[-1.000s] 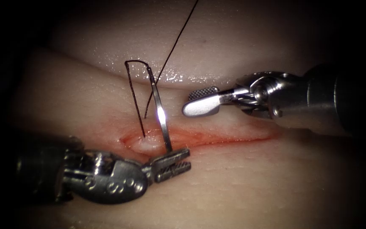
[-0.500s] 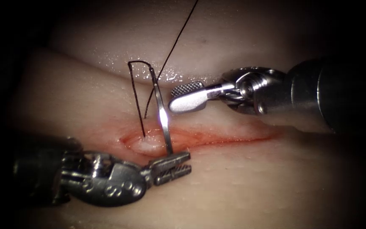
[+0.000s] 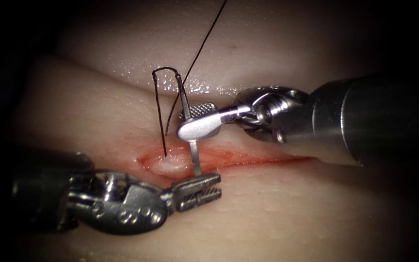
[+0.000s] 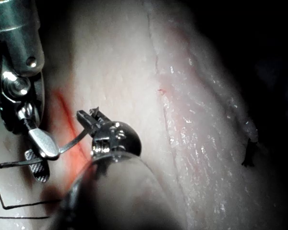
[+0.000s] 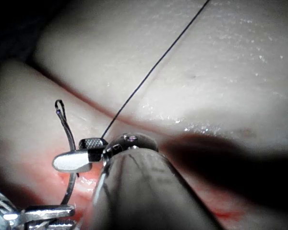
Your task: Wound Closure
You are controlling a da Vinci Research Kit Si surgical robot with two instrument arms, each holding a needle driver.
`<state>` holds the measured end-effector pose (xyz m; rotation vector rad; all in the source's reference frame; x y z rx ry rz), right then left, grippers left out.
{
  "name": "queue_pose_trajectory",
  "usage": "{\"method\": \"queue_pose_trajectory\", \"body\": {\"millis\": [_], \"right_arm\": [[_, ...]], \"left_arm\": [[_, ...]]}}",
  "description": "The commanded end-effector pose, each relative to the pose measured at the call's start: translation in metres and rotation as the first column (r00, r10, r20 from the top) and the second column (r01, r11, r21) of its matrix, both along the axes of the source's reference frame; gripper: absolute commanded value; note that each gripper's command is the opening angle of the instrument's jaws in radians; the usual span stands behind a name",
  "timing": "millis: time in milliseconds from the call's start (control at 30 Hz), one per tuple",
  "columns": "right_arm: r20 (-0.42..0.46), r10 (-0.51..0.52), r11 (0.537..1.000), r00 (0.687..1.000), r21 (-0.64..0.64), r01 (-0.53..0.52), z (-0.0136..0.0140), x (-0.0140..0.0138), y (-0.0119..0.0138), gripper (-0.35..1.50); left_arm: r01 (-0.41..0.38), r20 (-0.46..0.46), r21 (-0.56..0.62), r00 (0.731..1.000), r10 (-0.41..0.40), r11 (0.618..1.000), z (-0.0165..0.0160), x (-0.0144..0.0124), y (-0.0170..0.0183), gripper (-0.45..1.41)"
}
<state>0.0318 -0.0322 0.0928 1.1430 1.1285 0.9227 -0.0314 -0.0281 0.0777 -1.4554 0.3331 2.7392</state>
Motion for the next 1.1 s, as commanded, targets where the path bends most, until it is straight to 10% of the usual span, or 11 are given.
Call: {"method": "queue_pose_trajectory", "body": {"millis": [33, 167, 267, 300, 567, 700, 1100], "right_arm": [[-0.010, -0.007, 1.000, 1.000, -0.001, 0.007, 0.0004, 0.0011, -0.0002, 0.83], [-0.019, -0.014, 1.000, 1.000, -0.001, 0.014, 0.0004, 0.0012, -0.0001, 0.64], [-0.017, -0.013, 1.000, 1.000, -0.002, 0.013, 0.0005, 0.0012, -0.0001, -0.30], [-0.017, -0.013, 1.000, 1.000, -0.002, 0.013, 0.0005, 0.0011, -0.0001, -0.35], [0.032, 0.030, 1.000, 0.999, -0.010, -0.030, 0.0011, 0.0006, 0.0006, -0.35], [0.038, 0.033, 0.999, 0.999, -0.005, -0.033, 0.0014, 0.0004, 0.0009, -0.35], [-0.023, 0.147, 0.971, 0.989, -0.190, -0.149, 0.0029, -0.0001, 0.0020, -0.35]], "left_arm": [[-0.001, 0.001, 0.001, 1.000, 0.001, 1.000, 0.0006, -0.0006, -0.0004, -0.45], [-0.004, 0.000, -0.004, 1.000, 0.004, 1.000, 0.0005, -0.0006, -0.0005, -0.45], [-0.004, 0.000, -0.004, 1.000, 0.004, 1.000, 0.0004, -0.0006, -0.0006, -0.45], [-0.007, -0.001, -0.009, 1.000, 0.007, 1.000, 0.0004, -0.0006, -0.0006, -0.45], [-0.014, -0.004, -0.018, 1.000, 0.014, 1.000, 0.0002, -0.0006, -0.0007, -0.45], [-0.005, 0.006, 0.002, 1.000, 0.005, 1.000, 0.0002, -0.0004, -0.0007, 0.58], [-0.098, 0.211, 0.377, 0.977, 0.017, 0.921, -0.0003, 0.0034, -0.0014, 0.63]]}}
